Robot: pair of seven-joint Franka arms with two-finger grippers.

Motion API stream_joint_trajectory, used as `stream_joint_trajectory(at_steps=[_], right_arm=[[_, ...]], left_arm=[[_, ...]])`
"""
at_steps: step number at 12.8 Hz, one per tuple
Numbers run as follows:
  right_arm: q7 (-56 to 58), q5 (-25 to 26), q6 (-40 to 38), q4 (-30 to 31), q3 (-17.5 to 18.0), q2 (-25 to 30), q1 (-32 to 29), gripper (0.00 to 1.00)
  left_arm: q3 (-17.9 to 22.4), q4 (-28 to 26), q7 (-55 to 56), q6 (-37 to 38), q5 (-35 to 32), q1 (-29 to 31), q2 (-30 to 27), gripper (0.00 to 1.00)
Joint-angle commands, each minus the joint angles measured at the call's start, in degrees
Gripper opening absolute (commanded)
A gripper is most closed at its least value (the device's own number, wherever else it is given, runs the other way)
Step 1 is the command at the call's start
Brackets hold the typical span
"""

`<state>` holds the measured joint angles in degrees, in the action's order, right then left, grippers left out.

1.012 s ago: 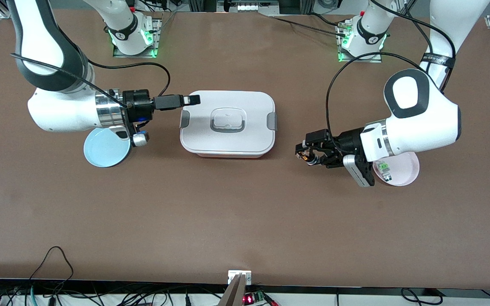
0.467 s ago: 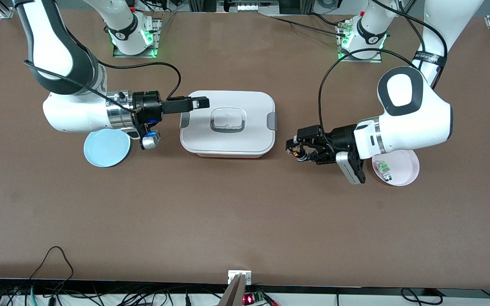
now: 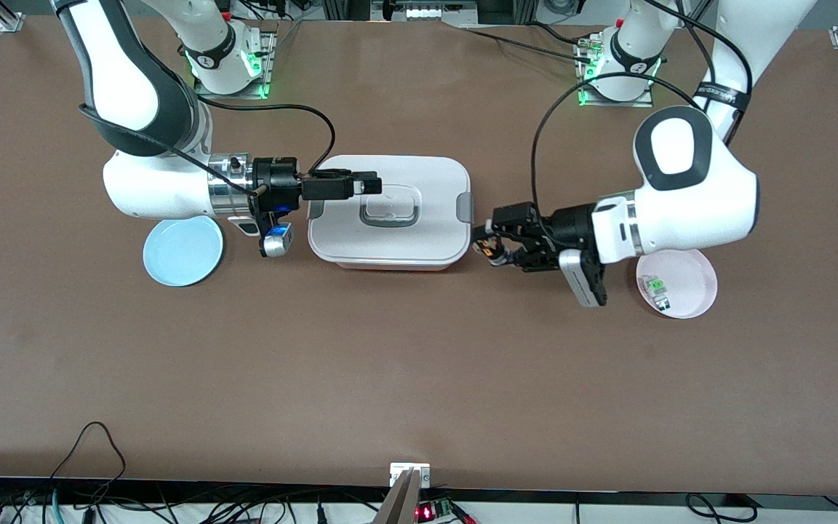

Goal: Transfer orange switch to right arm and place
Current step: 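Lift the switch with the left gripper while the right gripper approaches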

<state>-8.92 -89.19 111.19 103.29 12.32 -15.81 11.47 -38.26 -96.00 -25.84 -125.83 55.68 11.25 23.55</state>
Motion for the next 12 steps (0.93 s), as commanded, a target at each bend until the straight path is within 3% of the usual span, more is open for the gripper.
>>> stream_joint_trajectory(at_steps=[1, 6, 9, 12], right_arm=[[-1.97, -3.09, 2.62, -1.42, 0.25, -1.59, 0.48, 1.00], [-8.91, -3.35, 2.89, -2.12, 0.25, -1.68, 0.57, 1.00], [-11.63, -4.05, 2.63, -2.12, 0.60, -1.68, 0.57, 1.00], [-12.34, -4.23, 2.37, -2.04, 1.12, -1.77, 0.57, 1.00]], left_arm=[[-3.39, 0.46, -8.56, -1.52, 2.85, 0.61, -0.18, 0.00], [-3.84, -0.68, -30.56, -5.63, 21.98, -3.95, 0.26, 0.00], [-4.72, -0.59, -32.16, -12.84, 27.09, -7.90, 0.44, 0.00], [-4.90, -0.59, -33.48, -13.91, 30.10, -8.53, 0.35, 0.00]])
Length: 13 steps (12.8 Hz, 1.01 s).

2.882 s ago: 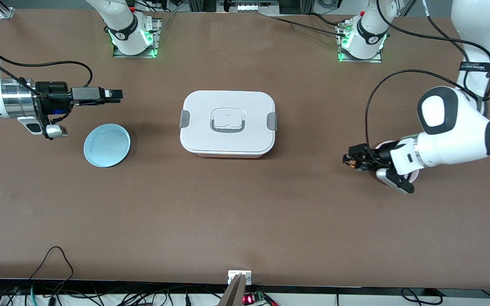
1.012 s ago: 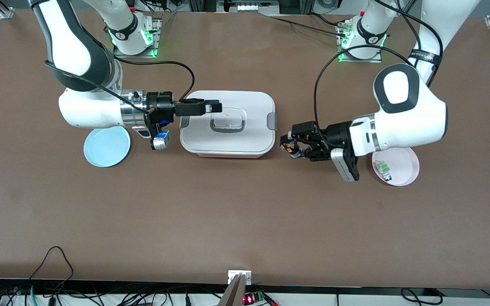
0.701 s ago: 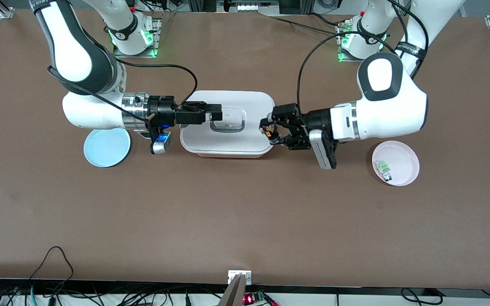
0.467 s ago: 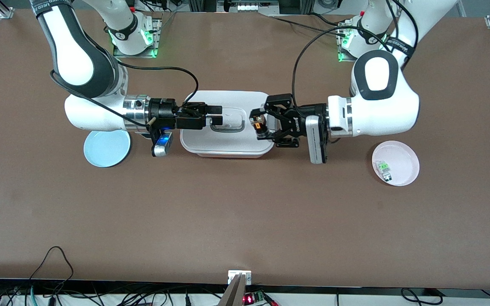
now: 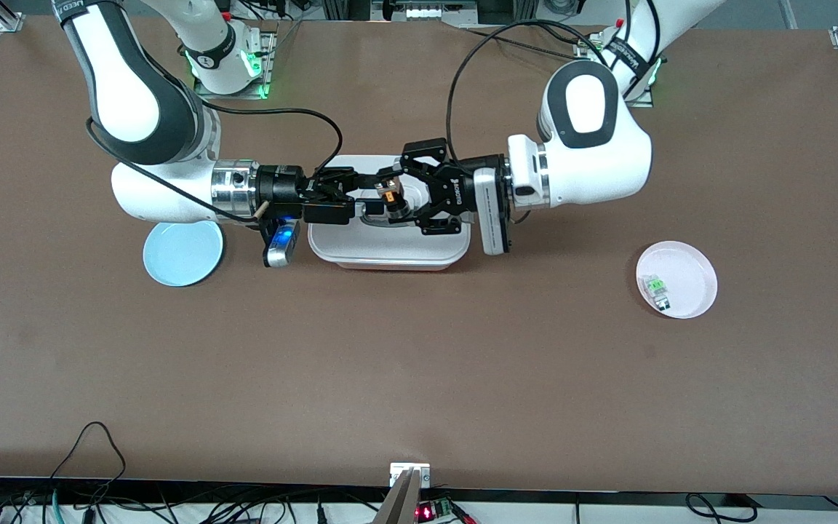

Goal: Transfer orange switch to right arm and place
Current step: 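Grasp the switch with the right gripper from the left gripper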

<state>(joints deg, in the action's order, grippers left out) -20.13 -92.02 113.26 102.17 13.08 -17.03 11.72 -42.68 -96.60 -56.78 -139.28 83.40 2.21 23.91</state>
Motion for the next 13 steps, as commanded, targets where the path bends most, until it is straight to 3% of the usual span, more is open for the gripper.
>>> stream_joint_trajectory(at_steps=[1, 3, 5, 13], right_arm=[[-1.05, -1.41, 0.12, -0.92, 0.37, -0.98, 0.33, 1.00], [-1.05, -1.32, -0.06, -0.92, 0.37, -0.99, 0.24, 0.99], [-1.05, -1.32, -0.06, -0.92, 0.37, -0.90, 0.24, 0.91], [0.35, -1.06, -0.14, -2.06, 0.11, -0.46, -0.03, 0.30]], left_arm=[[-0.47, 0.01, -2.55, -0.47, 2.56, 0.43, 0.09, 0.00], [-0.47, 0.10, -2.55, -0.47, 4.13, -0.28, 0.09, 0.00], [-0.47, 0.10, -2.55, -0.47, 5.20, -0.45, 0.00, 0.00], [-0.56, 0.10, -2.46, -0.47, 5.55, -0.45, -0.09, 0.00]])
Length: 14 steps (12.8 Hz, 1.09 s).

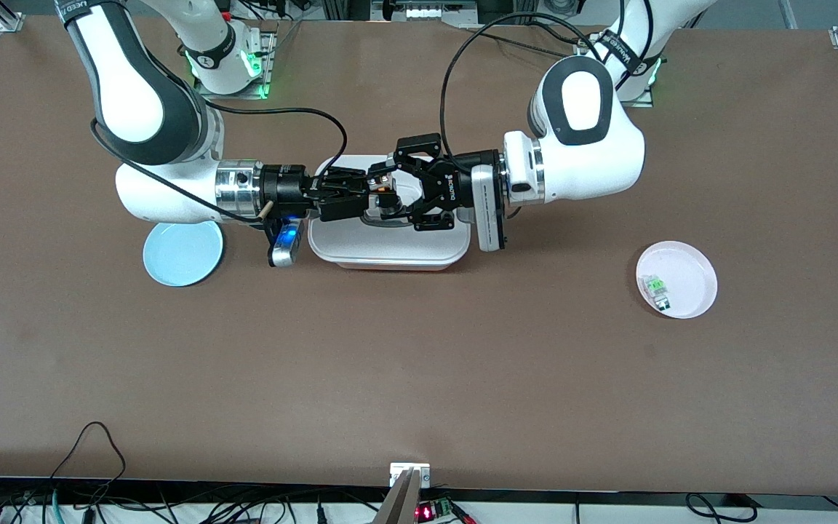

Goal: Transfer orange switch to right arm and place
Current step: 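Grasp the switch with the right gripper from the left gripper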

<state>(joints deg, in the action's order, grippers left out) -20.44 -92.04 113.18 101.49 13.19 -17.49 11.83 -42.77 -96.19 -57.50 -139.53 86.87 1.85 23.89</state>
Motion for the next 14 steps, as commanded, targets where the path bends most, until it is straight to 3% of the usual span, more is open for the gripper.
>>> stream_joint_trajectory(at_steps=[1, 2, 10, 14], right_arm=[[0.84, -0.86, -0.07, -1.55, -0.01, 0.00, -0.23, 0.28], [0.93, -0.68, -0.07, -1.73, -0.01, 0.00, -0.23, 0.27], [4.97, -0.07, -0.25, -1.82, -0.10, 0.53, -1.19, 0.27], [6.29, 11.34, -0.24, -2.17, -0.10, 1.85, -2.86, 0.27]], left_arm=[[-0.47, -0.31, -1.74, -0.21, 2.25, -0.09, -0.16, 0.00], [-0.47, -0.31, -1.91, -0.13, 2.17, -0.09, -0.24, 0.99], [-0.91, -0.49, -0.07, 3.02, 2.52, 2.88, -1.30, 1.00], [-0.65, -0.66, 4.76, 12.94, 1.29, 8.42, -2.44, 1.00]])
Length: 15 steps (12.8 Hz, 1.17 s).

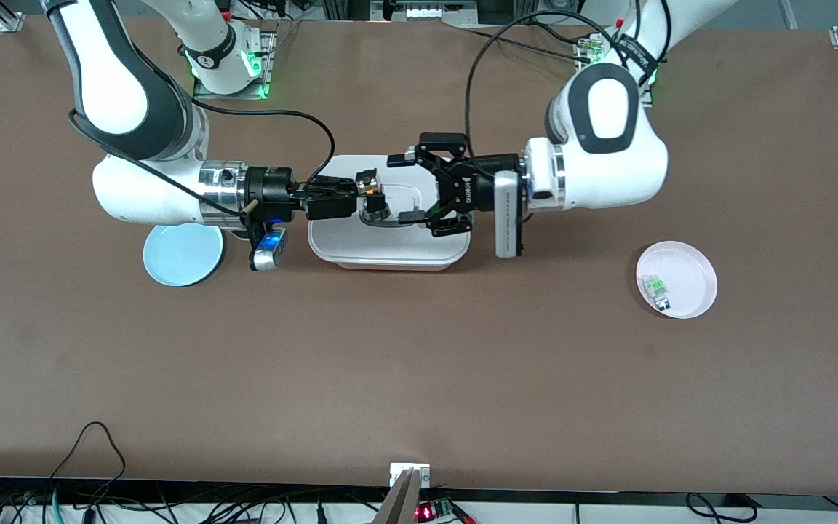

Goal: Transfer orange switch to right arm and place
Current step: 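Grasp the switch with the right gripper from the left gripper, then carry the switch with the right gripper while the left gripper withdraws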

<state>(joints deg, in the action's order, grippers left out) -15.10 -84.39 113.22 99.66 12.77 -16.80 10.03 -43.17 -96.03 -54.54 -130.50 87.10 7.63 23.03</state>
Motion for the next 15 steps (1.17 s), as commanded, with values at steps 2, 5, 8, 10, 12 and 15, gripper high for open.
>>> stream_joint_trajectory(at_steps=[2, 5, 8, 10, 12, 15], right_arm=[[1.04, 8.25, -1.42, -0.26, 0.33, 2.12, -1.85, 0.26], [1.12, 19.57, -6.16, -0.17, 0.33, 3.44, -5.28, 0.27], [2.08, 34.85, -8.19, 0.09, 0.33, 5.11, -6.16, 0.26], [4.19, 43.57, -9.94, 0.36, 0.33, 5.73, -6.51, 0.26], [10.05, 51.74, -10.57, 0.97, 0.33, 5.73, -7.74, 0.26], [23.75, 63.43, -10.48, 2.73, 0.33, 5.73, -10.81, 0.26]], left_arm=[[-0.07, -0.65, 4.60, 6.74, -2.70, 4.49, -1.59, 1.00], [-0.33, 1.19, 15.75, 8.06, -15.16, 5.11, -1.59, 1.00], [0.37, 1.28, 20.86, 12.45, -23.88, 6.86, -1.68, 1.00], [0.37, 2.24, 26.47, 18.05, -30.91, 9.15, -1.76, 1.00], [0.37, 5.83, 32.72, 24.47, -41.87, 10.73, -1.85, 1.00], [0.64, 10.58, 43.61, 33.70, -52.61, 11.96, -2.03, 1.00]])
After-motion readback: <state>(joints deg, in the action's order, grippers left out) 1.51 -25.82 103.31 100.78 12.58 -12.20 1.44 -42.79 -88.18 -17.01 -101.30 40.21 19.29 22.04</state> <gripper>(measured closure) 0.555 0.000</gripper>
